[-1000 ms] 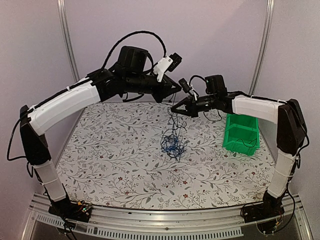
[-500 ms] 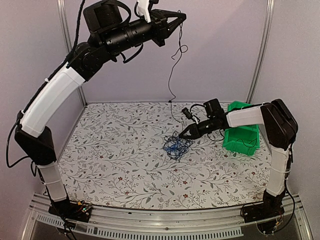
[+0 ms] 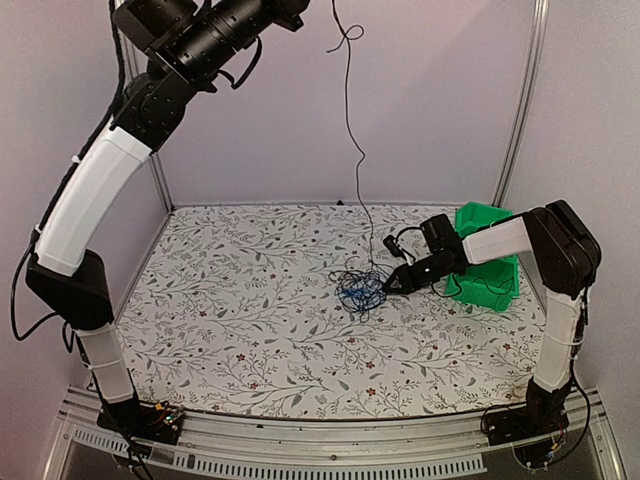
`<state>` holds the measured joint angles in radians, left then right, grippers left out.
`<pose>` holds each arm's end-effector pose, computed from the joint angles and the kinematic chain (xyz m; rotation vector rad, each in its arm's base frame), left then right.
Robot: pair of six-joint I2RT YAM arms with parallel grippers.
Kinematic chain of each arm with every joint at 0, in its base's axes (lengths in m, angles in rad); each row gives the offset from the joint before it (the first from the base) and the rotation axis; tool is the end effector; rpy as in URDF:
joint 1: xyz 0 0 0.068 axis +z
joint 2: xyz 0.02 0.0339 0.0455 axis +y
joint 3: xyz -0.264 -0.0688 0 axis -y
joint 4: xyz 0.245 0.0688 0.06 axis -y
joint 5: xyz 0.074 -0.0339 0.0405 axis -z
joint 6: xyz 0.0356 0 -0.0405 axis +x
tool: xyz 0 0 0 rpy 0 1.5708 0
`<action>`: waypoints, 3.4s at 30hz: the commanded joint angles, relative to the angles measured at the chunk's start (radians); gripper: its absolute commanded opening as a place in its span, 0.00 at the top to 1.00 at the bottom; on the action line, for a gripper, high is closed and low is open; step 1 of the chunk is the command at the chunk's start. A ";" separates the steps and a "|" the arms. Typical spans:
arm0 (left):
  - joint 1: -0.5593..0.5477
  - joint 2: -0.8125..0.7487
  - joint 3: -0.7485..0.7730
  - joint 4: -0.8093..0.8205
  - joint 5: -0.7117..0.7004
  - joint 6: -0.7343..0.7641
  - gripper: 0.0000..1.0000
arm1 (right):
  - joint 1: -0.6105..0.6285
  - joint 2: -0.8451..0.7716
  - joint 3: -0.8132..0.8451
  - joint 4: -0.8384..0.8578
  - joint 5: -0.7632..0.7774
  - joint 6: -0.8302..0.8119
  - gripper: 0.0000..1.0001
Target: Untangle the cables
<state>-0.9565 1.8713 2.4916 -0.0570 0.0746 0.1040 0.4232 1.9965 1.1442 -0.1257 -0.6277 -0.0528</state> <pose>0.2026 -0.2918 0.6154 0.5860 0.8605 -0.8145 0.3497 0.1804 0.1237 -0.8361 2.3879 0.9448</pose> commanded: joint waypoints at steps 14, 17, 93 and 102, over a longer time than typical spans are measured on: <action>-0.011 -0.226 -0.381 0.006 -0.100 -0.015 1.00 | -0.007 -0.293 0.216 -0.304 -0.036 -0.319 0.67; -0.009 -0.274 -0.491 0.029 -0.097 -0.056 1.00 | 0.005 -0.336 0.307 -0.361 -0.149 -0.404 0.46; 0.162 -0.410 -1.486 0.393 -0.013 -0.217 0.56 | 0.022 -0.422 0.932 -0.236 0.093 -0.198 1.00; 0.136 -0.355 -1.474 0.380 -0.120 -0.216 0.54 | 0.016 -0.484 0.818 -0.253 0.175 -0.220 1.00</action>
<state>-0.8200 1.5013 1.0458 0.3538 0.0376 -0.1253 0.4446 1.5829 1.9930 -0.3820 -0.5022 -0.2424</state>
